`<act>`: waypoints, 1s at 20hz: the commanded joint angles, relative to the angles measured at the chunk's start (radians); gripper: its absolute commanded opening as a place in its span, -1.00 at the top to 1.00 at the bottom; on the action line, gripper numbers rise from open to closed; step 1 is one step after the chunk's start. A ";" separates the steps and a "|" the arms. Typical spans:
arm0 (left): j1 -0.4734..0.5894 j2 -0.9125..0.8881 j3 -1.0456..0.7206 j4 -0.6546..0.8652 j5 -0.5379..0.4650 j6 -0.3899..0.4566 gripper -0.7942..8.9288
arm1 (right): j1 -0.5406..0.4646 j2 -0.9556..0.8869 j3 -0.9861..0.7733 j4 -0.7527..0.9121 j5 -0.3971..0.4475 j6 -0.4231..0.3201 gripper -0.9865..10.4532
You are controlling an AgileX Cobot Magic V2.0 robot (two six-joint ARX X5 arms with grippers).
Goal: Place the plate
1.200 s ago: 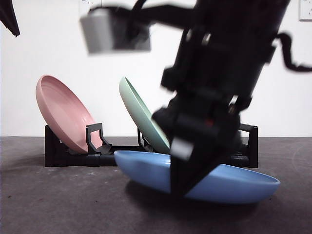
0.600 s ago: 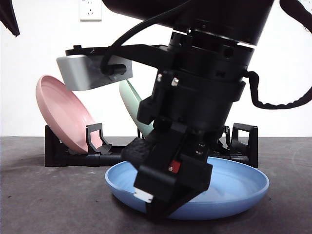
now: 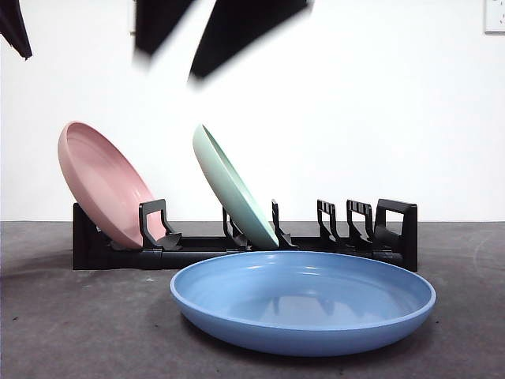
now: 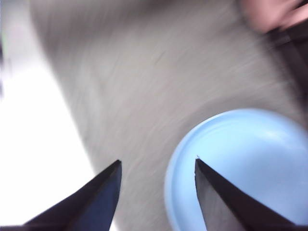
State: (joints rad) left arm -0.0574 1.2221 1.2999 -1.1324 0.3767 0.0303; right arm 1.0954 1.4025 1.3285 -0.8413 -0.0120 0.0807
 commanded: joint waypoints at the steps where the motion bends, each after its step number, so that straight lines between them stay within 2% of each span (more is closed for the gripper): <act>1: -0.003 0.004 0.021 0.006 0.007 -0.027 0.19 | -0.051 -0.034 0.105 -0.037 0.001 0.040 0.40; 5: -0.003 0.004 0.021 0.011 0.007 -0.027 0.19 | -0.232 -0.147 0.101 0.026 0.002 -0.037 0.40; 7: -0.003 0.004 0.021 0.011 0.007 -0.027 0.19 | -0.343 -0.196 0.073 0.027 0.005 -0.107 0.40; 10: -0.003 0.004 0.021 0.014 0.007 -0.027 0.19 | -0.541 -0.282 -0.043 0.072 0.001 -0.191 0.40; 12: -0.003 0.004 0.021 0.037 0.008 -0.042 0.19 | -0.665 -0.337 -0.144 0.116 -0.034 -0.248 0.41; 13: -0.007 0.004 0.021 0.052 0.010 -0.048 0.19 | -0.706 -0.357 -0.190 0.145 -0.057 -0.247 0.41; 16: -0.029 0.004 0.021 0.121 0.009 -0.051 0.20 | -0.787 -0.388 -0.284 0.213 -0.079 -0.237 0.41; 20: -0.063 0.018 0.034 0.193 -0.069 -0.156 0.17 | -0.790 -0.385 -0.294 0.213 -0.093 -0.237 0.41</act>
State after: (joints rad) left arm -0.1196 1.2255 1.3071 -0.9524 0.3126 -0.0914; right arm 0.3008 1.0092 1.0218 -0.6384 -0.1028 -0.1501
